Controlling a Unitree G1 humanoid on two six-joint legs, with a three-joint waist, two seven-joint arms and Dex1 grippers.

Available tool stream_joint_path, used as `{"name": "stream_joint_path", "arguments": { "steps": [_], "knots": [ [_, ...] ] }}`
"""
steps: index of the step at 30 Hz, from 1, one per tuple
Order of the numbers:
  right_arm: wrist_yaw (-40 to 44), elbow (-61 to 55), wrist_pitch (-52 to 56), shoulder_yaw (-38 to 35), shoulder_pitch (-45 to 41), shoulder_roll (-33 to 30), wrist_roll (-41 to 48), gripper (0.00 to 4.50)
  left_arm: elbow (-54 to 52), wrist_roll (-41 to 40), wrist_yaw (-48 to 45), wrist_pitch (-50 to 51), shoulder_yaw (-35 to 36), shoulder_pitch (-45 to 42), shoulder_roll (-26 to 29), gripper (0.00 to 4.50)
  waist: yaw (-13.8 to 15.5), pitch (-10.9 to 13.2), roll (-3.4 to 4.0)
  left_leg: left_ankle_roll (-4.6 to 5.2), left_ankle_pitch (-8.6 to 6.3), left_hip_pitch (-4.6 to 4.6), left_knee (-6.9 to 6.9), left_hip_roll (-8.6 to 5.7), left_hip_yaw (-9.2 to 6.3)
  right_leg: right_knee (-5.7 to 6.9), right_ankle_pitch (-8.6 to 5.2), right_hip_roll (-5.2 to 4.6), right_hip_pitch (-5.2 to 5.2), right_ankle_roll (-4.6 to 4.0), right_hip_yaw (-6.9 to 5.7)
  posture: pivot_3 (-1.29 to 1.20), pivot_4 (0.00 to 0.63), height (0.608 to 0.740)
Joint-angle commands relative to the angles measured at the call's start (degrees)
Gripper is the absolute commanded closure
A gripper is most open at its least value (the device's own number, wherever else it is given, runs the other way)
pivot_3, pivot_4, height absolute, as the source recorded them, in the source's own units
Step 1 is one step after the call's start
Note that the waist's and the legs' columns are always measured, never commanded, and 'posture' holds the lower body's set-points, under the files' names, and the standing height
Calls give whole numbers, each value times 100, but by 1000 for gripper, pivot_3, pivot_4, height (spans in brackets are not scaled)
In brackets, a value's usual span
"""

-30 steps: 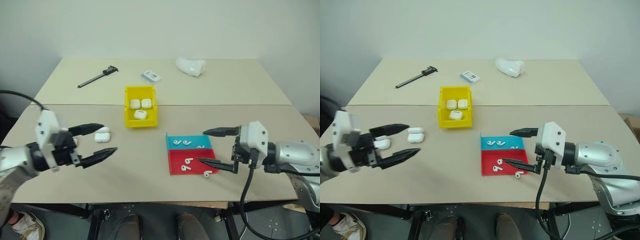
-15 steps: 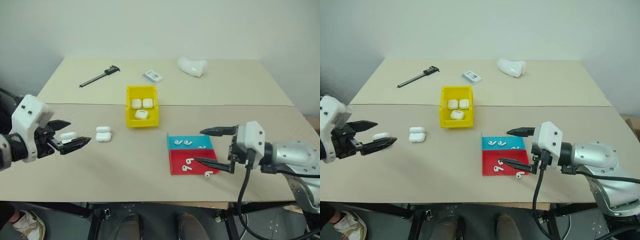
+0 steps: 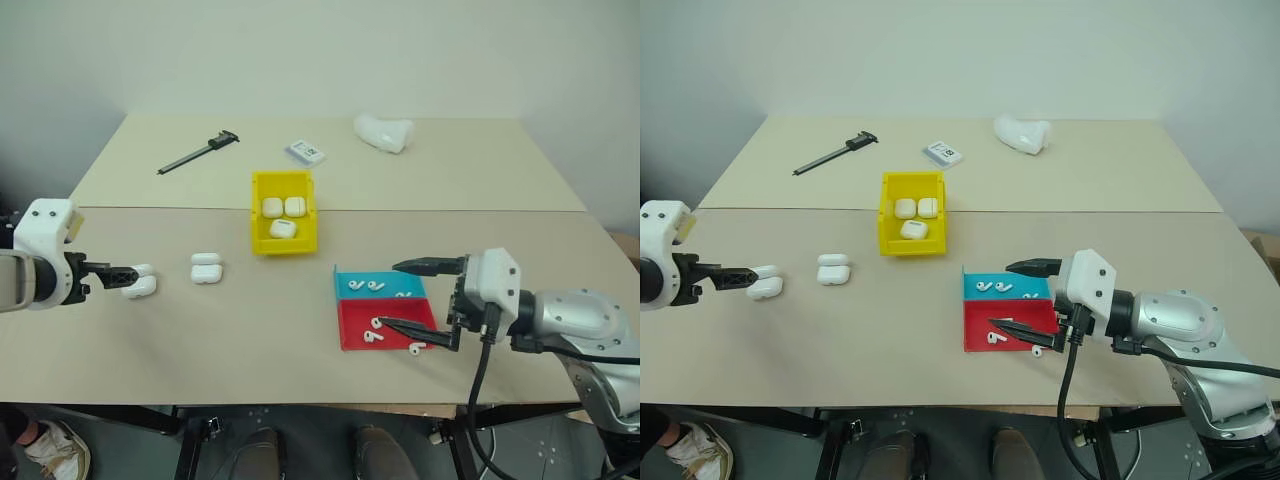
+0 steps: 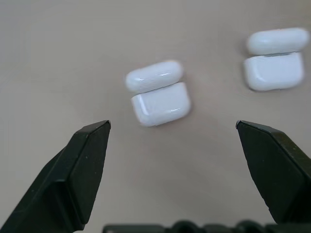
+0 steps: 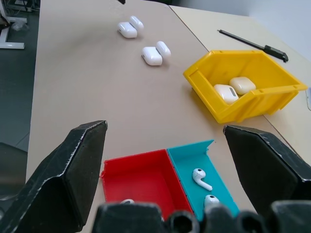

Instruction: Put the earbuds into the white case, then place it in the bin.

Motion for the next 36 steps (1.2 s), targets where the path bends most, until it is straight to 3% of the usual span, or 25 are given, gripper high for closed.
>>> {"name": "stream_joint_path", "arguments": {
  "steps": [1, 7, 18, 27, 36],
  "knots": [
    [-68, -248, 14, -61, -17, 20, 97, 69, 223, 71, 419, 20, -107, -418, -197, 0, 4, 0, -5, -1, 0, -1, 0, -1, -1, 0, 0, -1, 0, 0, 0, 0, 150, 740],
    [-55, -258, 28, -116, -20, 4, 146, 69, 533, -86, 924, 20, -346, -845, -578, 0, -2, -1, -13, -2, 1, -2, 0, -1, -8, 1, 1, -2, -1, 0, 1, 0, 150, 740],
    [11, -269, 8, -129, -51, -43, 127, 69, 1177, 562, 1727, 20, -158, -1166, -1436, 0, 4, -2, -17, -8, 5, -3, 1, -3, -11, 5, 2, -2, 0, 0, 0, 0, 150, 740],
    [-22, -337, 11, -163, -31, -78, 102, 69, 1640, 1252, 1602, 19, -132, -1381, -1946, 0, 4, -3, -19, -11, 7, -3, 0, -6, -9, 6, 2, -1, 2, 0, -4, 0, 150, 740],
    [-125, -487, 121, -279, 61, -139, 156, 69, 1945, 1768, 1184, 13, -436, -1619, -1996, 0, -1, -4, -20, -12, 7, -4, 0, -7, -9, 6, 2, -2, 2, 0, -5, 0, 150, 740]
  ]
}}
